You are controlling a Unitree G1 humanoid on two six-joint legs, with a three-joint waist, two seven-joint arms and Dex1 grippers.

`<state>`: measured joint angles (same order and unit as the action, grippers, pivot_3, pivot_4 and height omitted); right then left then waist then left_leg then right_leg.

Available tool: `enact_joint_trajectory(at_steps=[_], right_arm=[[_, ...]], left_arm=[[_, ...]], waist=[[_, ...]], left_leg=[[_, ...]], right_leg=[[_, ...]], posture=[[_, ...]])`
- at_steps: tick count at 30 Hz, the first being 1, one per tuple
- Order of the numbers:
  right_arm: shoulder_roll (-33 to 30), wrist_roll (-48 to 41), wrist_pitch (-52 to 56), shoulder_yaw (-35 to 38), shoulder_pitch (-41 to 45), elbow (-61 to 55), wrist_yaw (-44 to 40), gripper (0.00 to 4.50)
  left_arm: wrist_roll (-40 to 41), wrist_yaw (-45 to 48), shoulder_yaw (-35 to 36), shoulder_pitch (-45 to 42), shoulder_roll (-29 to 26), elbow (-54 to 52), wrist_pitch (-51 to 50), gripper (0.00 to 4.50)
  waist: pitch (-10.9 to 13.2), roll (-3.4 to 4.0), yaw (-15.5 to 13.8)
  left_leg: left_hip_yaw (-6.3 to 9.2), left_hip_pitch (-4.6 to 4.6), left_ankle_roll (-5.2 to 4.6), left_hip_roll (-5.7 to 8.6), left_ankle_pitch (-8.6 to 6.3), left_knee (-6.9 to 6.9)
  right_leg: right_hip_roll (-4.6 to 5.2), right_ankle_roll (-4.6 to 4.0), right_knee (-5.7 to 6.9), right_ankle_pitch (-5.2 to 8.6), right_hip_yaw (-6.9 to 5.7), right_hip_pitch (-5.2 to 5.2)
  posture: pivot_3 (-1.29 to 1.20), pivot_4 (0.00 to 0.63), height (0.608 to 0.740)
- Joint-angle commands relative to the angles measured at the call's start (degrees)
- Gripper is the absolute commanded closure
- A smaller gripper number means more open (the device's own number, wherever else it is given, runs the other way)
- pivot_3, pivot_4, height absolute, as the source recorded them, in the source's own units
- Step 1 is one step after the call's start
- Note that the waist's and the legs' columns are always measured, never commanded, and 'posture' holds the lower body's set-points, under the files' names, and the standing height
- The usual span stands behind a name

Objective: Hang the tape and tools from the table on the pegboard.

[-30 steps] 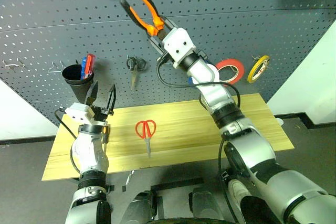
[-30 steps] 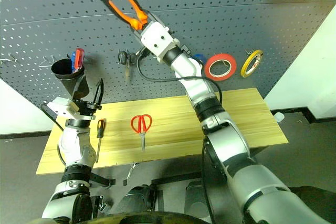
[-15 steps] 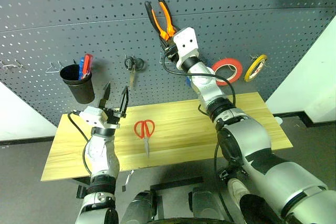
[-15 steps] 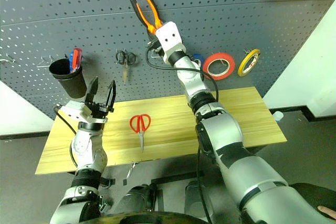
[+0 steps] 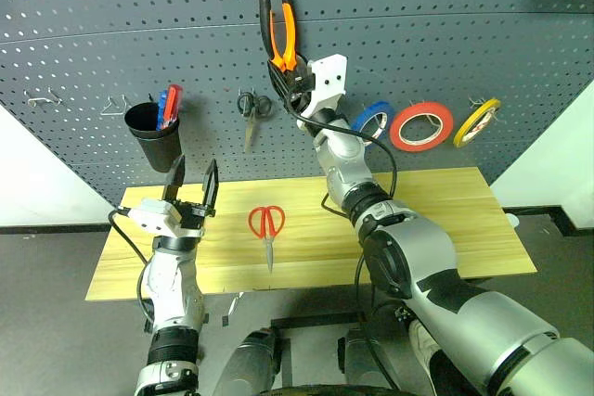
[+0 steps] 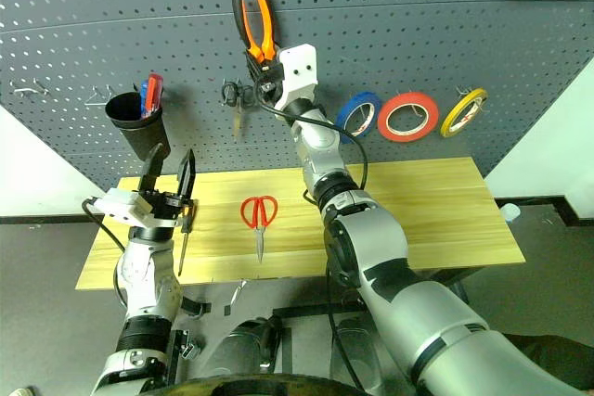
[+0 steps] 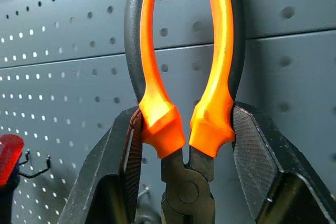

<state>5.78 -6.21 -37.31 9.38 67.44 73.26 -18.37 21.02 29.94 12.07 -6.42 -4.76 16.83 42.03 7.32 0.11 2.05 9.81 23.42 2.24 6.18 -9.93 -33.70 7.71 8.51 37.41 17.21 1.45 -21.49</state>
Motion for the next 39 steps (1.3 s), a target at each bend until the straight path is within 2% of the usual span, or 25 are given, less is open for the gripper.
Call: enact_joint_trajectory(at_steps=[1, 14, 26, 29, 32, 36, 39], right_arm=[[-0.38, 0.49, -2.67, 0.72, 1.72, -0.52, 1.13, 2.41], [-5.32, 7.52, -3.28, -1.06, 1.63, 1.69, 13.24, 2.41], [-8.21, 13.1, -3.67, -3.67, -0.68, 2.28, 17.92, 2.41], [-8.5, 12.01, -2.61, -3.04, -2.13, 2.41, 14.06, 2.41], [-8.58, 11.03, -3.14, -2.34, -3.13, 2.1, 12.06, 1.38], [-8.85, 11.87, -4.26, -2.9, -3.19, 1.54, 13.9, 0.08], [-8.73, 12.25, -6.27, -3.48, -3.17, 0.9, 14.01, 0.03]], left_arm=[[0.3, -0.5, -0.28, 1.36, -0.82, -4.05, -0.56, 1.51], [0.51, -1.49, -0.65, 5.3, -1.71, -10.47, -4.38, 1.51], [0.59, -1.62, -1.52, 4.65, -1.64, -9.93, -4.67, 1.51], [0.59, -1.67, -1.55, 3.99, -1.56, -9.23, -4.47, 1.51], [0.65, -1.58, -1.59, 3.22, -1.46, -8.43, -4.39, 1.51], [0.74, -1.39, -1.51, 2.29, -1.46, -7.31, -4.2, 1.51], [0.72, -1.32, -1.46, 1.7, -1.42, -6.51, -3.93, 1.51]], waist=[[0.04, -0.02, -0.36], [0.17, -0.06, -2.6], [0.18, -0.07, -2.78], [0.18, -0.08, -2.76], [0.18, -0.08, -2.59], [0.18, -0.07, -2.26], [0.18, -0.07, -2.29]], left_leg=[[0.0, 0.0, 0.0, 0.0, 0.0, 0.01], [0.01, 0.0, 0.07, 0.0, 0.05, 0.38], [0.0, 0.0, 0.16, 0.0, 0.1, 0.48], [0.0, 0.0, 0.17, 0.0, 0.11, 0.48], [-0.02, 0.0, 0.17, 0.0, 0.11, 0.48], [-0.04, 0.0, 0.17, 0.0, 0.12, 0.55], [-0.03, 0.0, 0.19, -0.01, 0.12, 0.56]], right_leg=[[0.0, 0.0, 0.0, 0.0, 0.0, -0.01], [-0.02, -0.31, 0.01, 0.16, 0.02, -0.24], [-0.02, -0.36, 0.01, 0.19, 0.04, -0.28], [-0.02, -0.36, 0.01, 0.19, 0.04, -0.28], [-0.02, -0.35, 0.0, 0.18, 0.04, -0.25], [-0.03, -0.27, 0.0, 0.14, 0.07, -0.15], [-0.05, -0.29, 0.01, 0.15, 0.07, -0.16]], posture=[[0.11, 0.133, 0.728], [0.15, 0.13, 0.728], [0.13, 0.124, 0.728], [0.13, 0.121, 0.728], [0.12, 0.122, 0.728], [0.1, 0.119, 0.728], [0.1, 0.117, 0.728]])
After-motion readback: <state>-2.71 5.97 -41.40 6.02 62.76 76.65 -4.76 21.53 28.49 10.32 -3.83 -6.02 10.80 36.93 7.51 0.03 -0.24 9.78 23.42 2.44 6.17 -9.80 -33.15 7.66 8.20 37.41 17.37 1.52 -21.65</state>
